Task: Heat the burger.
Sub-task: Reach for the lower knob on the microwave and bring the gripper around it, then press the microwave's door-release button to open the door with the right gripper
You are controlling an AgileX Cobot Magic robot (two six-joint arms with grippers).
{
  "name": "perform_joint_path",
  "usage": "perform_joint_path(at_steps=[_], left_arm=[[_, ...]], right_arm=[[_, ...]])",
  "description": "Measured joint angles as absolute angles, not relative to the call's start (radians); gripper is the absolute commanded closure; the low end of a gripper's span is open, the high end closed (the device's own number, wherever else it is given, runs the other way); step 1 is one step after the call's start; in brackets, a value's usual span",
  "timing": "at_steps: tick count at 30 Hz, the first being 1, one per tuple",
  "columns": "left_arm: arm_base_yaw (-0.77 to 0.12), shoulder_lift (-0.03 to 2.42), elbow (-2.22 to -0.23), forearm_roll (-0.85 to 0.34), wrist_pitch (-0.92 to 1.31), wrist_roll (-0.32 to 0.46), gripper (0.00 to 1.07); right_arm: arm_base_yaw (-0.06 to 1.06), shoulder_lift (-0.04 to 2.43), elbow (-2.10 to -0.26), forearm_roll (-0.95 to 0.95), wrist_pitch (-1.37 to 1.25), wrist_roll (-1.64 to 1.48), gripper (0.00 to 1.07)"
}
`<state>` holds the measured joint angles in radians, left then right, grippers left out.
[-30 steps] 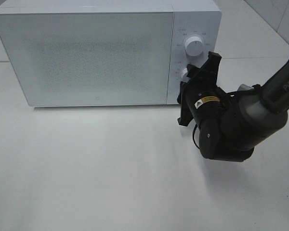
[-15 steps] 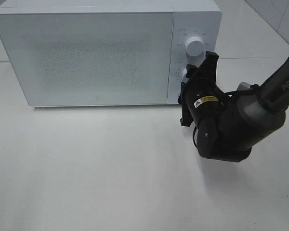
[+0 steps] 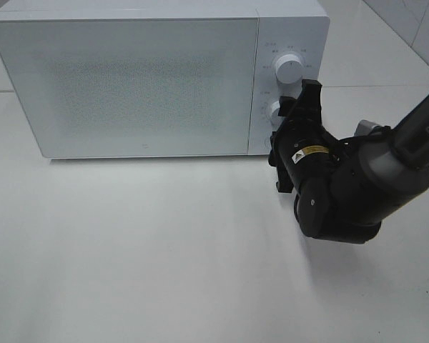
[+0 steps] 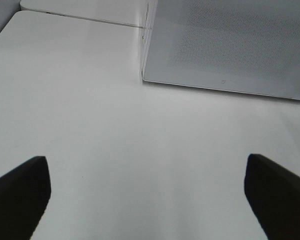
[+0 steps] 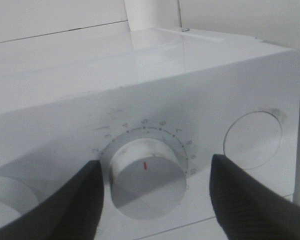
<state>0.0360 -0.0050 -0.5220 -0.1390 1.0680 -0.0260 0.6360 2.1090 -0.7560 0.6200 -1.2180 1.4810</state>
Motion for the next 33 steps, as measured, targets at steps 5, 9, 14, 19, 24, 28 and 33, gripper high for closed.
perform_joint_path(at_steps=[5, 9, 14, 19, 24, 28, 33], left_arm=[[0.036, -0.005, -0.522, -0.139, 1.068, -0.026, 0.09], [0.036, -0.005, -0.522, -0.139, 1.068, -0.026, 0.09], [0.036, -0.005, -0.522, -0.139, 1.068, -0.026, 0.09], [0.036, -0.005, -0.522, -0.139, 1.068, -0.026, 0.09], [0.036, -0.005, -0.522, -0.139, 1.068, -0.026, 0.09], [0.036, -0.005, -0.522, -0.139, 1.068, -0.026, 0.09], [0.036, -0.005, -0.522, -0.139, 1.068, -0.026, 0.09]], right_arm=[[0.636, 2.055, -0.685, 0.59, -1.217, 1.426, 0.44], [0.636, 2.017, -0.637, 0.558, -1.217, 1.399, 0.44], [0.636, 1.937, -0.557, 0.514, -1.217, 1.336, 0.44], [0.636, 1.838, -0.49, 0.493, -1.216, 1.22, 0.44], [0.636, 1.712, -0.471, 0.489, -1.07, 1.012, 0.44], [0.636, 1.594, -0.469, 0.489, -0.808, 0.709, 0.44], [0.636, 1.492, -0.468, 0.489, -0.613, 0.402, 0.44]])
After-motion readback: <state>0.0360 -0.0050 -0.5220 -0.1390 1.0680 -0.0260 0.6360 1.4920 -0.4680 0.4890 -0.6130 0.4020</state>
